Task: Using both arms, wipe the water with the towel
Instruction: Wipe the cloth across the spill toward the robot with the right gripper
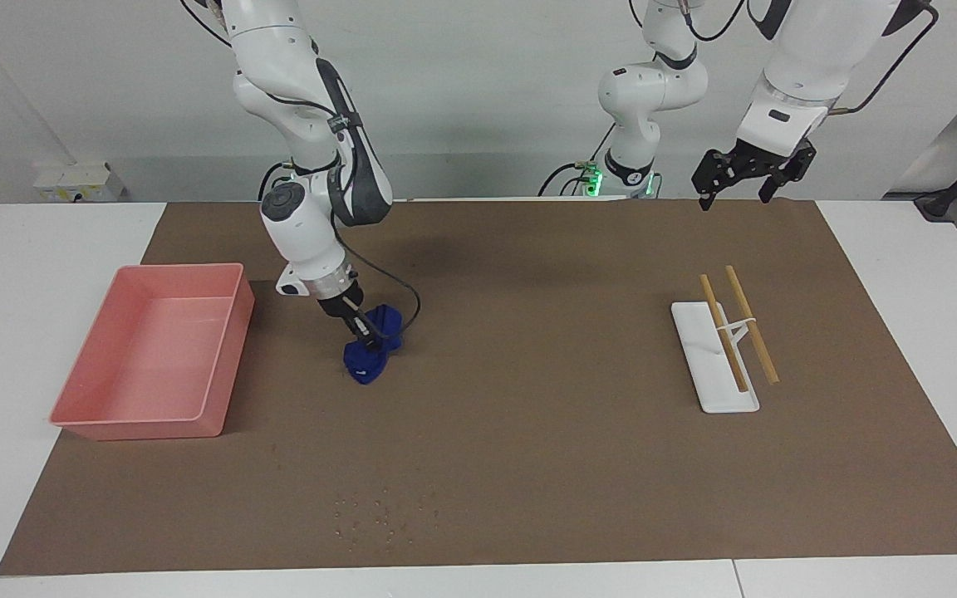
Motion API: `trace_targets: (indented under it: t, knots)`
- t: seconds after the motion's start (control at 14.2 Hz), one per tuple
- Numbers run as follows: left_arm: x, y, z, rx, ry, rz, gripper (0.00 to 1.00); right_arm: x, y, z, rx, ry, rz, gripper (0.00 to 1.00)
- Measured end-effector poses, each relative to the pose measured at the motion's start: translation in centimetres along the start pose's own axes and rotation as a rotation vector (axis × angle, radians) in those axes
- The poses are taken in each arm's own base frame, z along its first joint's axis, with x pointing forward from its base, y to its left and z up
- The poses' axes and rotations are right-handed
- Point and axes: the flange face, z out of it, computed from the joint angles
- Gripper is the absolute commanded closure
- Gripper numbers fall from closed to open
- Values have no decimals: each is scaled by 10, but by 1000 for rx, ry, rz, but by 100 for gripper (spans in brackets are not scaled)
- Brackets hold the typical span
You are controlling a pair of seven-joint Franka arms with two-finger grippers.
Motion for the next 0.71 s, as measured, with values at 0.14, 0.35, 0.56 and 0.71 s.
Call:
trace_targets:
  t: [0.14, 0.35, 0.56, 0.71]
  knots:
    - [0, 3, 3, 2, -6, 5, 0, -5, 10, -2, -33, -21, 0, 100]
    - [0, 2, 6, 3, -13, 4, 0, -11, 22, -5, -82, -54, 0, 100]
    - [0, 2, 6, 3, -13, 4, 0, -16, 30, -6, -113, -74, 0, 100]
    - [0, 2, 8, 3, -16, 3, 0, -20, 37, -7, -142, -94, 0, 100]
